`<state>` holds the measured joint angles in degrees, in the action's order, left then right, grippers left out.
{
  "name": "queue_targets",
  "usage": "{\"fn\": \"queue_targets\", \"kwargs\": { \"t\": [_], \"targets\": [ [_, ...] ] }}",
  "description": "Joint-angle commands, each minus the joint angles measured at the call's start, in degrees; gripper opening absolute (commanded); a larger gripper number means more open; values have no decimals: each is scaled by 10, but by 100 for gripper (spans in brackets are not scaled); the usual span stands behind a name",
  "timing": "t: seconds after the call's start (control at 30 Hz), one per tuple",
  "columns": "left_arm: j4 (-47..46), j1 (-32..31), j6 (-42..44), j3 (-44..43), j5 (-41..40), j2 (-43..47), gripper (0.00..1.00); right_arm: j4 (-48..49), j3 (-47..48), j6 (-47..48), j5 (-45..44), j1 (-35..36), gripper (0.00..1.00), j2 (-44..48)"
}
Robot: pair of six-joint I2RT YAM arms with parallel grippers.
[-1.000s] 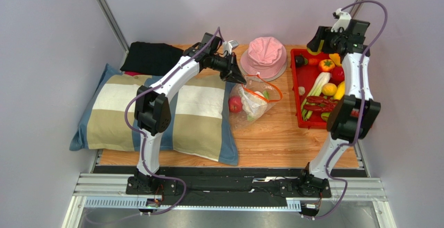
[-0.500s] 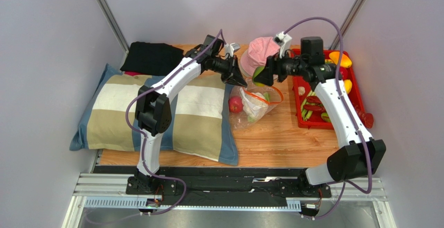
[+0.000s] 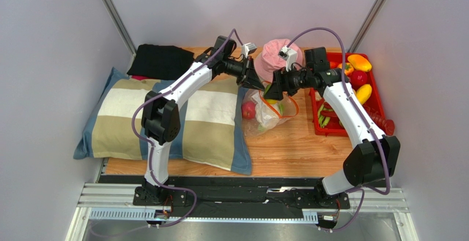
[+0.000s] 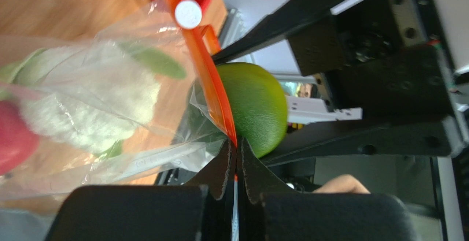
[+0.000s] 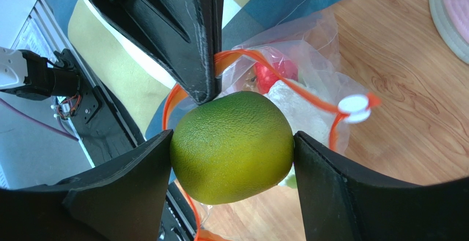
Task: Place the food in the zip-top bag and seal the zipper
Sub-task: Place the fake fruit in the zipper food storage bag.
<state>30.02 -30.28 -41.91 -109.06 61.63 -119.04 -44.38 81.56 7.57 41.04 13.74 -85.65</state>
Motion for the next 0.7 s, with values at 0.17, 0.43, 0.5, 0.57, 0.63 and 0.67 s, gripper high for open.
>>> {"fn": "queue_targets", "kwargs": {
  "t": [0.17,0.43,0.5,0.57,0.63,0.67],
  "targets": [
    [-256,-14,-181,20,121,55,0,-15,12,24,-33,11,45,48],
    [-257,-3,-197,39,114,45,0,24,6,26,-90,28,100,43],
    [-250,0,-188,42,111,45,0,-2,25,39,-90,25,100,50],
    [-225,4,-163,40,103,44,0,-28,37,50,-82,17,100,52],
    [-188,4,-133,39,89,43,0,-40,58,46,-60,-17,100,54],
    [-169,4,-119,30,82,41,0,-51,68,43,-44,-33,100,51]
  ]
}}
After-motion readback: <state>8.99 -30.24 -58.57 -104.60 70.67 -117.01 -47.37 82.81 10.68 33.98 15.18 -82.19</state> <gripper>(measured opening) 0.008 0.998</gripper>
